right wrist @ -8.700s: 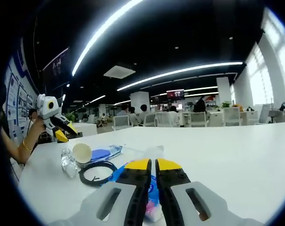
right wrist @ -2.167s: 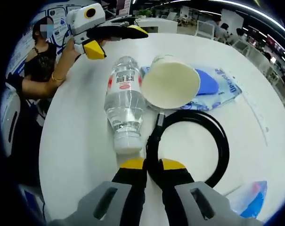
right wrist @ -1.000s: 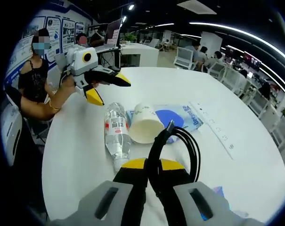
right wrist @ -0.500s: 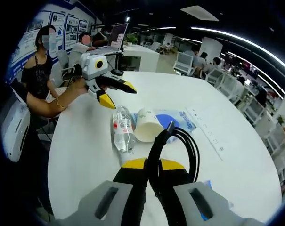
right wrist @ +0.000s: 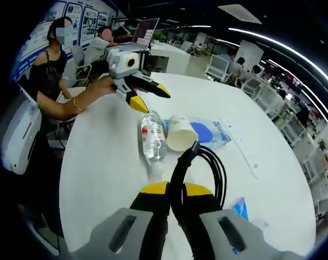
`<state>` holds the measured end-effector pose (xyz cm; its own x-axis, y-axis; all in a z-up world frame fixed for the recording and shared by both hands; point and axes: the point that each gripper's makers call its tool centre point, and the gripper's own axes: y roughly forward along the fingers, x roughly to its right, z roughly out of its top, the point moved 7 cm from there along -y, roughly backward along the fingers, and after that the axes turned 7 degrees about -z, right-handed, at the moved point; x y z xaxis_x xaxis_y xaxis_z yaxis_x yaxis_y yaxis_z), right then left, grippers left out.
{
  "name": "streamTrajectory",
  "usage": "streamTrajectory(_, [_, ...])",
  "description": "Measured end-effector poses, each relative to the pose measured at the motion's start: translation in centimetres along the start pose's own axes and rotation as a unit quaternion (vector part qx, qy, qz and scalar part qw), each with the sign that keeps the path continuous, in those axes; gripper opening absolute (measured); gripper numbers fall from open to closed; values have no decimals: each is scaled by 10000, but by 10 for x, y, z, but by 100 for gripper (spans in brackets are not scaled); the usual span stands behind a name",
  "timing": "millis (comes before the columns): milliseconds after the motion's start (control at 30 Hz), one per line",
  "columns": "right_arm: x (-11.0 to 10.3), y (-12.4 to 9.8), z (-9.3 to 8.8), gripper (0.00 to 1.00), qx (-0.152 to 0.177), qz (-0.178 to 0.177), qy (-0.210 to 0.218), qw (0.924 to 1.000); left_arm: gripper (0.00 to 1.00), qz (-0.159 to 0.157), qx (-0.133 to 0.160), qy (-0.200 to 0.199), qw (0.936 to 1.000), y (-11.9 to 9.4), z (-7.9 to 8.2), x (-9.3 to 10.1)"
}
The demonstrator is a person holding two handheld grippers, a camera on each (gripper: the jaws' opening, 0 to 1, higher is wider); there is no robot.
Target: Arrange the tabletop items into an orderly group along one side of the table until the central work area is clear of visible clutter.
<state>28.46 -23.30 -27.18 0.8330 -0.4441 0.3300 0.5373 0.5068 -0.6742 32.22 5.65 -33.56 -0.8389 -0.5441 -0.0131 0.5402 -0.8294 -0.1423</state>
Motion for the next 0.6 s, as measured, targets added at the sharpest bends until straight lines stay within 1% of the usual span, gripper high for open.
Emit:
streamTrajectory(333, [-15,-6,-9,6,-158,31,-197,9997,53,-12,-15,6,10000,1,0,-1])
streamTrajectory(600, [-30,-1,-16,7,-350,196,-370,9985,53,-11,-47,-4,10000,1,-1,1])
